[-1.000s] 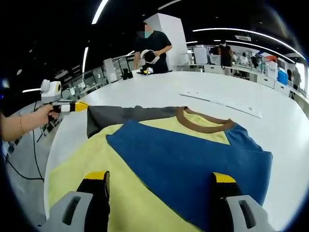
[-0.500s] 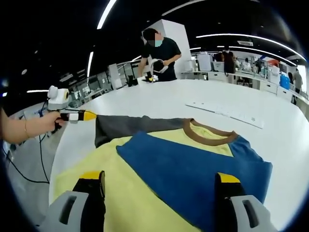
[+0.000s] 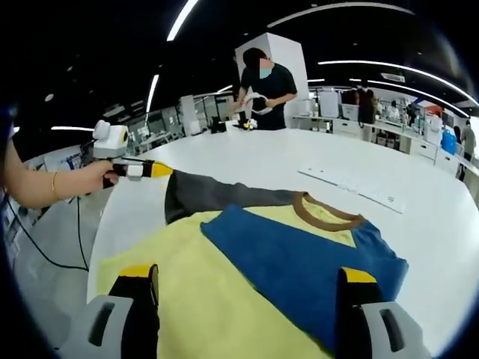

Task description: Fold the garment on the visible template until the final outline fits inside the template.

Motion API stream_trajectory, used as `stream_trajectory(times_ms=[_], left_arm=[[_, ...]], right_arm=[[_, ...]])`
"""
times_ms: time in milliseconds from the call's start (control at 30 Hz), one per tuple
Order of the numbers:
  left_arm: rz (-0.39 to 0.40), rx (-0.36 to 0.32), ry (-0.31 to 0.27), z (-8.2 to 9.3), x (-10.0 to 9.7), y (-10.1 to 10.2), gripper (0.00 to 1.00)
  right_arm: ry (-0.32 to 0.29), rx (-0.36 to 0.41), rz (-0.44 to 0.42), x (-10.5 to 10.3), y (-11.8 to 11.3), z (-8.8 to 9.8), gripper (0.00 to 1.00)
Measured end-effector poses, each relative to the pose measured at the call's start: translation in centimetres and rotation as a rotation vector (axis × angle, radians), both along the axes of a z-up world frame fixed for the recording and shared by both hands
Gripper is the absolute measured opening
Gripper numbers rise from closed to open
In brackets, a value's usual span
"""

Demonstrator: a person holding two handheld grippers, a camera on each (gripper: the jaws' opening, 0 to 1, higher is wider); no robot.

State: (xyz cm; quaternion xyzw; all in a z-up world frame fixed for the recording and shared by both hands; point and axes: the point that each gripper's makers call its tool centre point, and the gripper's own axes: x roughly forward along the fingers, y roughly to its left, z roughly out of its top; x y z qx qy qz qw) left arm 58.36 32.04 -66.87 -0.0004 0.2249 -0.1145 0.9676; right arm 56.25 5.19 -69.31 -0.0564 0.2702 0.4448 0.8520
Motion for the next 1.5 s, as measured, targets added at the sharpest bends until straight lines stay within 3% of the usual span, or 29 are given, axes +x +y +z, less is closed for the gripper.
stream_trajectory(times_ms=[367, 567, 733, 933, 1233, 1500], left_arm=[[-0.162, -0.005, -0.052, 2.1, 0.6, -6.7, 0.0], [-0.201, -0.032, -0.037, 1.4, 0.8, -10.1, 0.0], [-0.251, -0.013, -0.009, -0.2, 0.4, -13.0, 0.0], [-0.275, -0.001, 0.044, -2.8, -0.5, -14.8, 0.0], [-0.315, 0.033, 0.123, -6.0, -1.6, -15.6, 0.0], [-0.372, 0.075, 0.033, -4.2, -1.8, -16.0, 0.07]], right_arm=[[-0.041, 0.032, 0.023, -2.2, -0.9, 3.0, 0.99], [-0.064, 0.04, 0.016, -3.5, -2.0, 4.1, 0.99], [-0.064, 0.041, 0.007, -4.8, -3.3, 4.5, 0.99], [-0.043, 0.052, -0.008, -6.3, -4.3, 4.3, 0.99], [-0.029, 0.022, -0.018, -8.1, -5.1, 3.6, 0.99], [-0.028, 0.007, -0.016, -8.7, -5.4, 3.4, 0.99]])
